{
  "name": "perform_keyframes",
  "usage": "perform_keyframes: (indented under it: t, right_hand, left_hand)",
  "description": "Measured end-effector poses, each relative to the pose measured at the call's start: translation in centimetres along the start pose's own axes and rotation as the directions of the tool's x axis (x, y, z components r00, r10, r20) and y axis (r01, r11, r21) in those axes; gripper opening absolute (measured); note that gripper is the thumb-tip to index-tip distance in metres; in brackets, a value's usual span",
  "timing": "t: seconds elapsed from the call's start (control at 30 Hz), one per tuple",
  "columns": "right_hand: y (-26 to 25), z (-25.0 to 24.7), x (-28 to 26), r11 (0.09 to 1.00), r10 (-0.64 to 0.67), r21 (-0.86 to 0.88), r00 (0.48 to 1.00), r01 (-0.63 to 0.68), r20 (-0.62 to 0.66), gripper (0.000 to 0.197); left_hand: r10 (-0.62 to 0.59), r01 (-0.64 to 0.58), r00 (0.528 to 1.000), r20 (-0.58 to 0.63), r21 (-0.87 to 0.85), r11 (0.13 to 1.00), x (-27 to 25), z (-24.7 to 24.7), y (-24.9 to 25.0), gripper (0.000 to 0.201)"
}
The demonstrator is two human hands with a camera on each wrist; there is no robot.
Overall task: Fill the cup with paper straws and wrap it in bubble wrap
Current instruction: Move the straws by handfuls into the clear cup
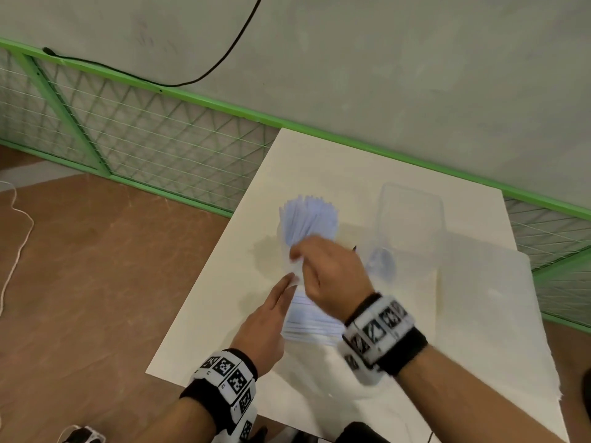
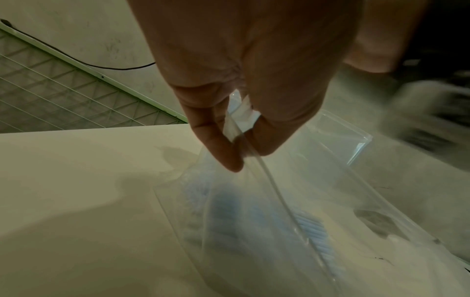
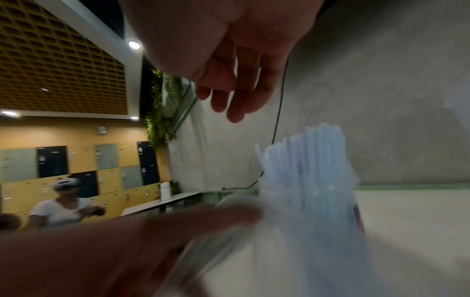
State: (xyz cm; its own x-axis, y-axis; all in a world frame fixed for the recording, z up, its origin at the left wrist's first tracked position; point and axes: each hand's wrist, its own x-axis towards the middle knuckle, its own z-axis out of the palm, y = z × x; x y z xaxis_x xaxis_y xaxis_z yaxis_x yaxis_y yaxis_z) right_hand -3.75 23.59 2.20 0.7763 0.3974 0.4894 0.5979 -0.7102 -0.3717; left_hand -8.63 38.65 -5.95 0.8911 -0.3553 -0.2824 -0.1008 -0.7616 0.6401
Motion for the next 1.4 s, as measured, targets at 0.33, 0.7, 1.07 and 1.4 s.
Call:
perform_keyframes:
  t: [0.33,0.7,1.07,1.4]
  right_hand:
    - [1.8,7.5,-13.6,0.851,0.516,-0.417,0.656,-0.32,0.551,0.054]
    - [2.5,8.0,-14.7,0.774,0.593,-0.566,0.639,-0.285,0.49,0.028]
    - [3.6,8.4,-12.9,0.772,0.6,-0.602,0.546,-0.202,0.586,0.031]
    - [3.3,8.9,-13.2,0.783,0.594,-0.596,0.497,-0.179,0.632,0.027]
  left_hand:
    - [0.111,-0.109,0.994,0.009,-0.124,0.986,0.0,1.6,1.3,0.103]
    - [0.114,-0.113,0.993,0.01,-0.104,0.988,-0.2,2.0,1.7,0.106]
    - [0.08,-0.08,0.997,-0.012,-0.098,0.992,-0.8,1.6,1.0,0.105]
    - [0.06,-0.061,0.998,-0.012,-0.1,0.993,-1.1,1.1,1.1,0.104]
